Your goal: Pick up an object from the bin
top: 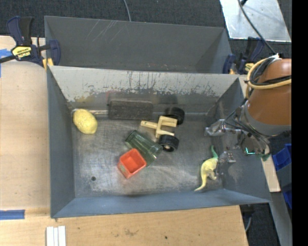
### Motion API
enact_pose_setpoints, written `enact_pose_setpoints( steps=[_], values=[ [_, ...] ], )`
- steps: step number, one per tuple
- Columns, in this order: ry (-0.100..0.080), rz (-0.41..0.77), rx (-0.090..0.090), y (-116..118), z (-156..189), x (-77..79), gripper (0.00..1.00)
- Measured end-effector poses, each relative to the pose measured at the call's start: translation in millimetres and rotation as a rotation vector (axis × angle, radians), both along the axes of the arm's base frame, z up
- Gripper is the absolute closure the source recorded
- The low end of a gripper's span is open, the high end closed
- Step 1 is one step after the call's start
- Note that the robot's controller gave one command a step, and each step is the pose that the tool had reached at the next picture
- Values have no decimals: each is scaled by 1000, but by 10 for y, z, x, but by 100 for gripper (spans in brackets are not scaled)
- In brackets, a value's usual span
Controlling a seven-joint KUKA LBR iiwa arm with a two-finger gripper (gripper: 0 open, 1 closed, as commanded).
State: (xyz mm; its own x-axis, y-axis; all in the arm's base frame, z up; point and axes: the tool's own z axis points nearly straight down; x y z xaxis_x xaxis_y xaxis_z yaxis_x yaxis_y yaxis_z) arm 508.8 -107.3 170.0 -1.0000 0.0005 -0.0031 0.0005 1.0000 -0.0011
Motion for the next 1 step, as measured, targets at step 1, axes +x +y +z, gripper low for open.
enact_pose_setpoints(
  steps=[1],
  values=[
    [-9, 663, -3, -210, -717, 165, 100]
  ],
)
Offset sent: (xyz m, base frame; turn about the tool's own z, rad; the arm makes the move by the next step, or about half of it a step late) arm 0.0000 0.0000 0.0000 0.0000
